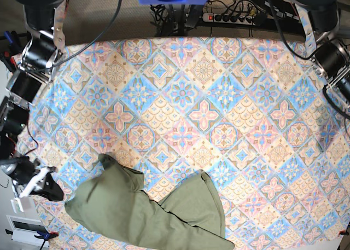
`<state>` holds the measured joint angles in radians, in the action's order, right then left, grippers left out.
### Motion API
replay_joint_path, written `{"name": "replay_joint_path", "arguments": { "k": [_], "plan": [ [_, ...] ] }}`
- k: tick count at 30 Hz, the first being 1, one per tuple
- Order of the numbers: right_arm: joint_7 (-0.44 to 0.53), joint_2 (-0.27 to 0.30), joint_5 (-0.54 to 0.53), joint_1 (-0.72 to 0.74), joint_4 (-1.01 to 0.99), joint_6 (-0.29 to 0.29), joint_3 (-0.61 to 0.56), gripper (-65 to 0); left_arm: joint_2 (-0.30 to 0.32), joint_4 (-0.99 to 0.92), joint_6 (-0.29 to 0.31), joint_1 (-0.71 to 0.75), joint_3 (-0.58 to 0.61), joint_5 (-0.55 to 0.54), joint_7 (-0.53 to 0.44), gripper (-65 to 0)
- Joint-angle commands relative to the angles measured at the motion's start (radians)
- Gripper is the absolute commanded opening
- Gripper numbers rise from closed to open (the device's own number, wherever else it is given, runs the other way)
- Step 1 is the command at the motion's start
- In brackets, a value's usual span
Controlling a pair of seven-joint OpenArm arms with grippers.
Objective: Layout the t-shirt on the table in an organized manner, then fold the t-shirt properly
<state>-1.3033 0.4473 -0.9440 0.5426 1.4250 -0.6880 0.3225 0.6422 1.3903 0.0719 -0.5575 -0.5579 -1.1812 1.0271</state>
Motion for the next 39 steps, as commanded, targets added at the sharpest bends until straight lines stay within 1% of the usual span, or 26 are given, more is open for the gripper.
{"name": "replay_joint_path", "arguments": {
  "k": [1,3,6,8,10,12,14,16,19,22,25,27,30,34,36,39],
  "plan": [
    [0.034,0.003,-0.059,0.001,0.029,-0.010,0.011,-60.1,0.009,0.010,0.012,0.006,0.005,-0.032,0.000,-65.0],
    [0.034,0.003,-0.080,-0.057,0.038,-0.010,0.045,-60.1,0.020,0.010,0.012,0.050,0.005,-0.041,0.000,-65.0],
    [0.032,0.003,-0.083,-0.100,0.040,-0.010,0.079,-60.1,0.020,0.010,0.012,0.113,0.008,-0.047,0.000,-65.0],
    [0.032,0.003,-0.079,-0.111,0.033,-0.010,0.080,-60.1,0.011,0.010,0.012,0.155,0.028,-0.049,0.002,-65.0],
    [0.038,0.000,-0.073,-0.111,0.026,-0.010,0.077,-59.9,-0.017,0.010,0.012,0.172,0.066,-0.049,0.002,-65.0],
    [0.041,-0.002,-0.033,-0.111,-0.014,-0.010,0.050,-59.7,-0.037,0.010,0.010,0.179,0.108,-0.044,0.002,-65.0],
    [0.061,-0.002,0.062,-0.109,-0.095,-0.010,0.013,-59.4,-0.042,0.007,0.010,0.208,0.152,-0.044,0.002,-59.7],
    [0.098,-0.021,0.155,-0.106,-0.175,-0.010,-0.006,-56.6,-0.057,0.007,0.010,0.230,0.189,-0.045,-0.004,-54.5],
    [0.167,-0.081,0.314,-0.091,-0.295,-0.010,-0.009,-49.0,-0.095,0.005,0.004,0.235,0.238,-0.041,-0.006,-45.5],
    [0.189,-0.121,0.506,-0.039,-0.375,-0.010,-0.010,-41.4,-0.140,0.005,0.004,0.253,0.276,0.005,-0.008,-35.7],
    [0.193,-0.180,0.665,-0.022,-0.387,-0.010,-0.021,-39.9,-0.187,0.007,0.004,0.265,0.276,0.039,0.000,-30.6],
    [0.218,-0.203,0.722,-0.020,-0.389,-0.010,-0.039,-39.9,-0.206,0.008,0.004,0.288,0.276,0.044,0.000,-29.7],
    [0.265,-0.224,0.742,-0.019,-0.395,-0.010,-0.066,-39.5,-0.230,0.010,0.004,0.322,0.276,0.036,0.000,-29.9],
    [0.278,-0.262,0.744,0.009,-0.447,-0.010,-0.064,-39.4,-0.232,0.010,0.006,0.359,0.275,0.033,0.000,-29.9],
    [0.298,-0.269,0.742,0.049,-0.485,-0.010,-0.062,-39.4,-0.232,0.010,0.007,0.363,0.275,0.033,0.000,-29.9],
    [0.368,-0.269,0.724,0.063,-0.563,-0.010,-0.044,-39.4,-0.229,0.011,0.009,0.393,0.273,0.031,0.000,-29.9]
  ]
}}
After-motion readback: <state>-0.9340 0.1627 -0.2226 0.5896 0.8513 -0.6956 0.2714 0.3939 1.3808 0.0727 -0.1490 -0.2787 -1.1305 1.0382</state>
